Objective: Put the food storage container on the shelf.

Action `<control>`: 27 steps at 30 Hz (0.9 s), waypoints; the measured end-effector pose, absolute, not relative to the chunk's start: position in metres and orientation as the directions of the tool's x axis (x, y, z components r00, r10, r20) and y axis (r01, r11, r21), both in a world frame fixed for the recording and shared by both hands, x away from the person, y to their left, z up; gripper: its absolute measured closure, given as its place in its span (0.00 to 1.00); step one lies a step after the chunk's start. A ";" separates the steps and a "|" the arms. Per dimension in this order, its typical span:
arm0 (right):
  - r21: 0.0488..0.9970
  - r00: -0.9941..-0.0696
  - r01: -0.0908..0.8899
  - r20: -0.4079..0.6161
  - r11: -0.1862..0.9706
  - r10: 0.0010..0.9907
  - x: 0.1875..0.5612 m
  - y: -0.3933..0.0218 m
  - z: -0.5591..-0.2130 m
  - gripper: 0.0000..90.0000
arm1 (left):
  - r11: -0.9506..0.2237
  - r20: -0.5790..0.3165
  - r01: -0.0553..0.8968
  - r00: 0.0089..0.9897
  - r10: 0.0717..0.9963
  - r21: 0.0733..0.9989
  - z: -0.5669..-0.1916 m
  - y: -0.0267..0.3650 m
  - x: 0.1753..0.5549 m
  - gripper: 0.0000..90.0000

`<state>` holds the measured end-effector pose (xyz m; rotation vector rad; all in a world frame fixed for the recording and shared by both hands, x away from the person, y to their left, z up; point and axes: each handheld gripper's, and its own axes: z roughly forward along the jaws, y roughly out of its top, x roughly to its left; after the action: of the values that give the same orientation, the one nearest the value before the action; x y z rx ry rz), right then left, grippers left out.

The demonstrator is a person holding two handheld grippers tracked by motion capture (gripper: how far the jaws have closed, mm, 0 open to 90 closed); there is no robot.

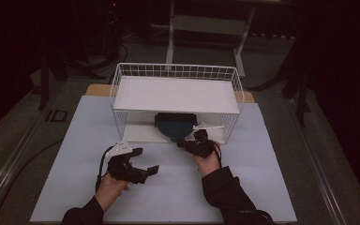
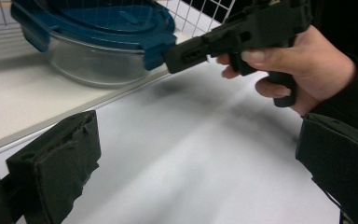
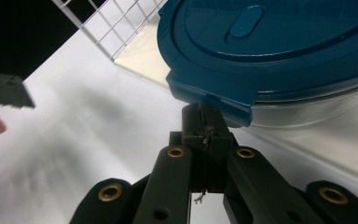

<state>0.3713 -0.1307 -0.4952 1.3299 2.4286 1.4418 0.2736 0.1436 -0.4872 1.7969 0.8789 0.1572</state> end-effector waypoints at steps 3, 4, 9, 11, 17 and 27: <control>0.728 -0.632 0.655 0.381 0.203 0.674 0.376 -0.129 -0.494 1.00 | -0.148 -0.298 0.485 0.721 0.626 0.862 -0.488 0.143 0.273 0.00; 0.726 -0.629 0.657 0.382 0.201 0.677 0.377 -0.128 -0.494 1.00 | -0.153 -0.295 0.484 0.722 0.626 0.861 -0.488 0.143 0.273 0.00; 0.729 -0.621 0.658 0.382 0.190 0.684 0.383 -0.128 -0.493 1.00 | -0.150 -0.293 0.478 0.726 0.623 0.865 -0.487 0.142 0.272 0.00; 0.729 -0.613 0.661 0.392 0.174 0.687 0.385 -0.129 -0.493 1.00 | -0.154 -0.289 0.477 0.726 0.623 0.866 -0.487 0.142 0.272 0.00; 0.732 -0.621 0.656 0.387 0.182 0.681 0.386 -0.127 -0.493 1.00 | -0.154 -0.290 0.476 0.728 0.621 0.866 -0.487 0.141 0.272 0.00; 0.758 -0.669 0.615 0.355 0.217 0.654 0.363 -0.127 -0.494 0.48 | -0.154 -0.286 0.471 0.730 0.621 0.869 -0.485 0.142 0.270 0.00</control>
<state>0.3630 -0.1273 -0.4935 1.2609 2.4186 1.4745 0.2705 0.1417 -0.4848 1.7973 0.8575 0.1644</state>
